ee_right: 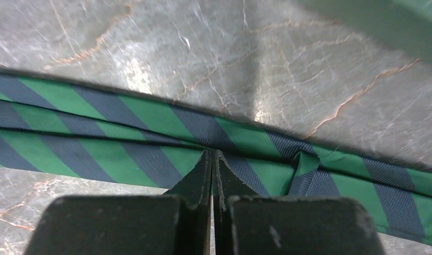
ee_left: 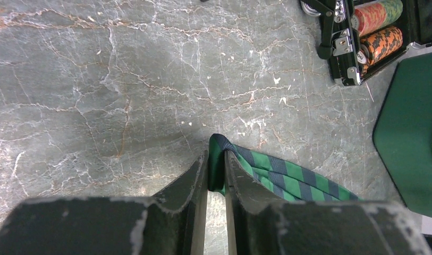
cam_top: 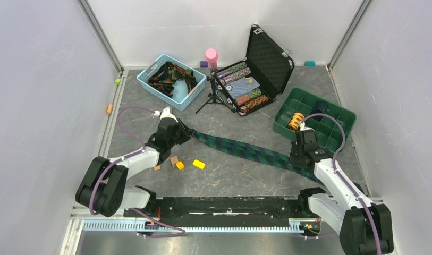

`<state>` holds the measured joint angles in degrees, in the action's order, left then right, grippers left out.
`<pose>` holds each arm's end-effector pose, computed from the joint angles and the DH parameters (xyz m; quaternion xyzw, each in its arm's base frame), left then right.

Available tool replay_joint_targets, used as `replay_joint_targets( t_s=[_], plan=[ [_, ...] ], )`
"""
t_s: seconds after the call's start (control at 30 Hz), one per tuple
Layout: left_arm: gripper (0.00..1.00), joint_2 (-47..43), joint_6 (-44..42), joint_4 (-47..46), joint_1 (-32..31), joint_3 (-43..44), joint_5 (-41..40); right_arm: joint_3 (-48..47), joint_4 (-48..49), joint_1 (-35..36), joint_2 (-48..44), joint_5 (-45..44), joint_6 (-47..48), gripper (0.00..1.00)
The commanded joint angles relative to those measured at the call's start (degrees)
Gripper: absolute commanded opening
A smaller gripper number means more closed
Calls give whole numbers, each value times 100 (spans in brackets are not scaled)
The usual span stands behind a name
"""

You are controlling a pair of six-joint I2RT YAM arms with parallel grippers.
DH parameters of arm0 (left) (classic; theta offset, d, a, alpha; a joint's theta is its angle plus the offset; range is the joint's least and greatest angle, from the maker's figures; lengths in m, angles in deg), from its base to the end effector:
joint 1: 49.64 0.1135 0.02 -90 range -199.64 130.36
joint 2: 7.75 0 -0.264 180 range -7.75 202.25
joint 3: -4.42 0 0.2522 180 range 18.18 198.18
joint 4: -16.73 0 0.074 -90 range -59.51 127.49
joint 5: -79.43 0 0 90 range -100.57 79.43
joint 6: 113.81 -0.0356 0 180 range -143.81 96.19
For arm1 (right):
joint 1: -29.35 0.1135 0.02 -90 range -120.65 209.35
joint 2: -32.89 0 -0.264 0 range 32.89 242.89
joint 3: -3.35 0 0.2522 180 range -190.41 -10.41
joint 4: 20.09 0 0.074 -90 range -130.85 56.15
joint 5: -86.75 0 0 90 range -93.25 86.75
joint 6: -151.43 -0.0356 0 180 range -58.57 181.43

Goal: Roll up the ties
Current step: Flatten out the tie at the center of the board.

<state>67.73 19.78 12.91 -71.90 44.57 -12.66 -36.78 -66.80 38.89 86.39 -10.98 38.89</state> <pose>0.2346 -0.0946 0.1660 -0.1702 0.8557 -0.2521 0.4187 0.1614 0.0223 0.1727 0.1264 0.9557 0.0086 0.2655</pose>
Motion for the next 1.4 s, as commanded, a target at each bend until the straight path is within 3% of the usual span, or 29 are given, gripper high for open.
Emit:
replay_joint_targets(
  t_s=[0.0, 0.33, 0.57, 0.87, 1.17, 1.37],
  plan=[
    [23, -123, -149, -17, -2, 236, -218, 150, 43, -66, 24, 315, -70, 0],
    [24, -71, -15, -120, 27, 444, -274, 336, 113, -77, 337, 280, -509, 0],
    [22, 220, 518, -577, 241, 670, -149, 513, 140, -111, 535, 81, -703, 0],
    [17, 1158, 1310, -1885, 503, 722, -19, 553, 147, -157, 387, 51, -741, 0],
    [20, 2306, 1588, -2973, 503, 936, -107, 593, 180, -160, 325, 155, -732, 0],
    [22, 2655, 1547, -3069, 495, 1137, -285, 631, 192, -165, 295, 191, -740, 0]
  ],
)
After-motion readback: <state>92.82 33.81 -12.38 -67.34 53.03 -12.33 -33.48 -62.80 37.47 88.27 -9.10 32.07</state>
